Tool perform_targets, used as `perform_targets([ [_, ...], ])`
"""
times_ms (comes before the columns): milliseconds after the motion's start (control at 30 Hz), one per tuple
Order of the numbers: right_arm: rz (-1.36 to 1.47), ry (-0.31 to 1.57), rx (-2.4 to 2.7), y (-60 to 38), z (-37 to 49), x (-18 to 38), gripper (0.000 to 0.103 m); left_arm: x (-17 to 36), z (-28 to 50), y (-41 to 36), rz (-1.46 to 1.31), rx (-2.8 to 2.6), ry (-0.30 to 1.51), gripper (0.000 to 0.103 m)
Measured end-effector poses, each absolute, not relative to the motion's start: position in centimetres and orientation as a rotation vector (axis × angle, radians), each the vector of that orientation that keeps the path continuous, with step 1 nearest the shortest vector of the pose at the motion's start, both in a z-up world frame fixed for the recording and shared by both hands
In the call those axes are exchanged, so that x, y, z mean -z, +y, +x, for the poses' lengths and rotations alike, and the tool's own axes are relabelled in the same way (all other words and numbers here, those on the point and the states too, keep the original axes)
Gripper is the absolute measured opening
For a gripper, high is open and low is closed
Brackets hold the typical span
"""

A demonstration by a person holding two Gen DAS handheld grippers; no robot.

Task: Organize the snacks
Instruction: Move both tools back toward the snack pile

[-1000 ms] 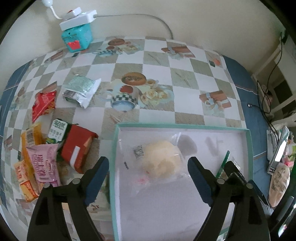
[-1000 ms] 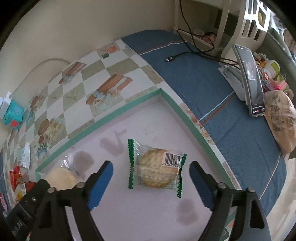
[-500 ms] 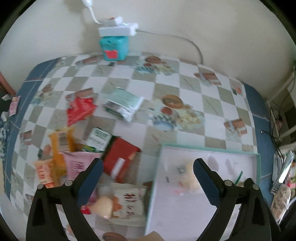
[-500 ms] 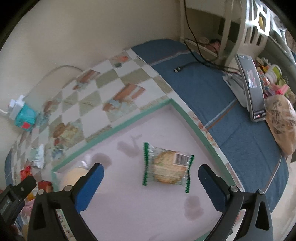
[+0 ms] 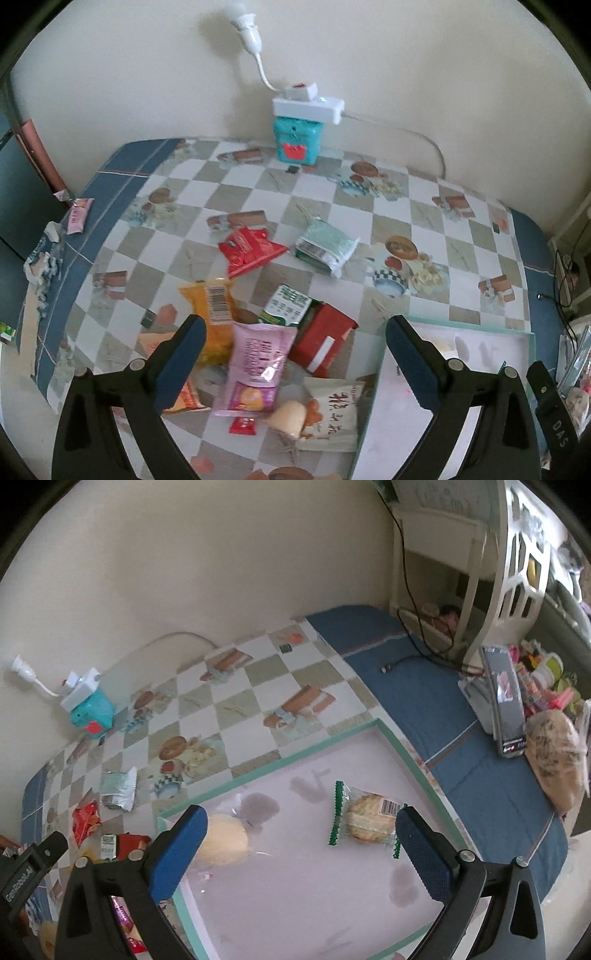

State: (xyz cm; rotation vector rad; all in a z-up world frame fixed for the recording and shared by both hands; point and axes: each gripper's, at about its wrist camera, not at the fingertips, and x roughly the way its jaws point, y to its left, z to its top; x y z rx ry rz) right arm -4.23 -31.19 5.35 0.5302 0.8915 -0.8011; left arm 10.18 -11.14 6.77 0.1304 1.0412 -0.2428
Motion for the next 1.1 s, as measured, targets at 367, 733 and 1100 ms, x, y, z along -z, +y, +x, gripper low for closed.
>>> perform_targets([
  [367,0.437,0.839,0.748,-26.5,-3.8,-8.1,0.103,-9.2,9.8,-6.5,0.065,0.160,0.999,0.098],
  [733,0.414,0.831,0.626,-20.9,-2.0,-8.8,0.103,-9.2,10.1,0.0,0.052,0.012,1.049,0.098],
  [1100,0.356,0.890,0.496,-14.8,0.8,-7.6,0.103,-7.4,11.3,6.0,-0.032,-0.098,1.136,0.098],
])
